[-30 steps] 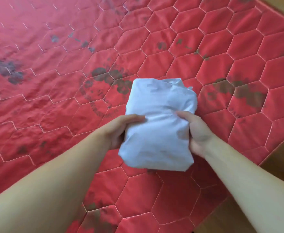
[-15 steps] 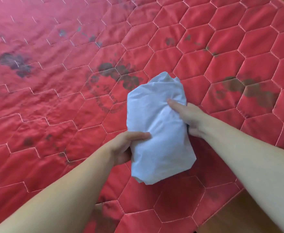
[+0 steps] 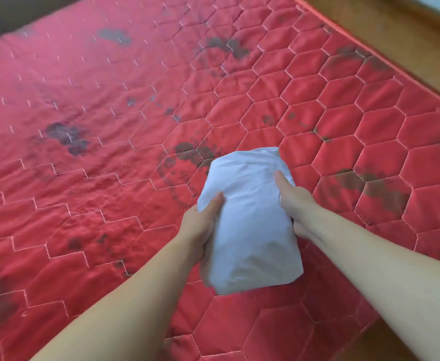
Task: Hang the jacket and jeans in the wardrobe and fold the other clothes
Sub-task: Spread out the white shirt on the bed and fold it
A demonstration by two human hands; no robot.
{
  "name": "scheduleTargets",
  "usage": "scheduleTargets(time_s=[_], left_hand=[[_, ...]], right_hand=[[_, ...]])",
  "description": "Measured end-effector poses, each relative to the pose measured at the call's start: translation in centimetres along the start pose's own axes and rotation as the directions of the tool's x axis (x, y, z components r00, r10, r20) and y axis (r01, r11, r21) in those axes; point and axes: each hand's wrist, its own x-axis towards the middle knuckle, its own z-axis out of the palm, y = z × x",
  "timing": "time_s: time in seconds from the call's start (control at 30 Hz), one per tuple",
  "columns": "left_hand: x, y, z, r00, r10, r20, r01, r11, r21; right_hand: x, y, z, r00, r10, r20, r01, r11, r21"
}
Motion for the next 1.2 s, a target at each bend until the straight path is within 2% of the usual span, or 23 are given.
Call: scheduleTargets(time_s=[0.13,0.2,0.27,0.33,0.43,0.53,0.6,0.73,0.83,0.97,1.03,1.13,1.2], left_hand=[[-6.1,10.3,0.6,0.990,0.138,0.028,-0.138,0.990,-0.021],[-10.6,15.6,0.2,0.978,0.128,0.164,-0.117,0.990,-0.076],[-15.3,21.0,-0.5,0.936,0.119,0.331,-0.081,0.989,-0.127],[-19.6,25.4,-1.3,0.899,0.170,0.405,-0.101,0.978,-0.185],[-26.6,31.0,-2.0,0.846,0.321,0.425,-0.227,0.939,-0.257],[-32.5,34.1,-2.1,0.811,0.436,0.391,-0.321,0.889,-0.326],[-35.8,35.0,-2.2,0.814,0.492,0.308,-0.367,0.847,-0.384],[-42.5,34.7,-2.6,0.803,0.593,0.058,-0.507,0.732,-0.456],[-47.8,32.8,-3.0,0.762,0.630,-0.150,-0.609,0.619,-0.497],[-54.9,28.5,-5.2,0.687,0.573,-0.446,-0.720,0.456,-0.523],[-58.6,25.5,-7.0,0.620,0.528,-0.580,-0.782,0.352,-0.515],[-64.4,20.7,-10.2,0.466,0.464,-0.753,-0.884,0.205,-0.420],[-68.5,17.2,-12.0,0.364,0.391,-0.845,-0.931,0.145,-0.334]], right_hand=[[-6.5,-11.3,0.5,0.988,-0.154,0.010,0.153,0.987,0.047],[-11.1,-17.1,0.3,0.969,-0.246,0.027,0.245,0.969,0.018],[-16.4,-22.6,0.0,0.945,-0.319,0.071,0.322,0.946,-0.028],[-20.9,-26.7,-0.3,0.918,-0.363,0.159,0.375,0.926,-0.049],[-28.0,-32.1,-0.5,0.865,-0.370,0.340,0.412,0.909,-0.058],[-33.8,-35.5,-0.7,0.810,-0.390,0.438,0.444,0.896,-0.023],[-36.7,-36.7,-0.9,0.774,-0.417,0.477,0.462,0.886,0.026],[-41.3,-37.5,-1.8,0.650,-0.444,0.617,0.543,0.839,0.032],[-44.6,-36.2,-3.0,0.539,-0.293,0.790,0.533,0.844,-0.051],[-46.9,-32.3,-3.5,0.317,-0.105,0.943,0.476,0.877,-0.063],[-48.1,-29.2,-2.4,0.173,-0.026,0.985,0.376,0.926,-0.042],[-51.9,-22.7,1.0,-0.032,0.077,0.997,0.145,0.987,-0.071],[-56.2,-18.4,3.2,-0.158,0.127,0.979,0.064,0.991,-0.118]])
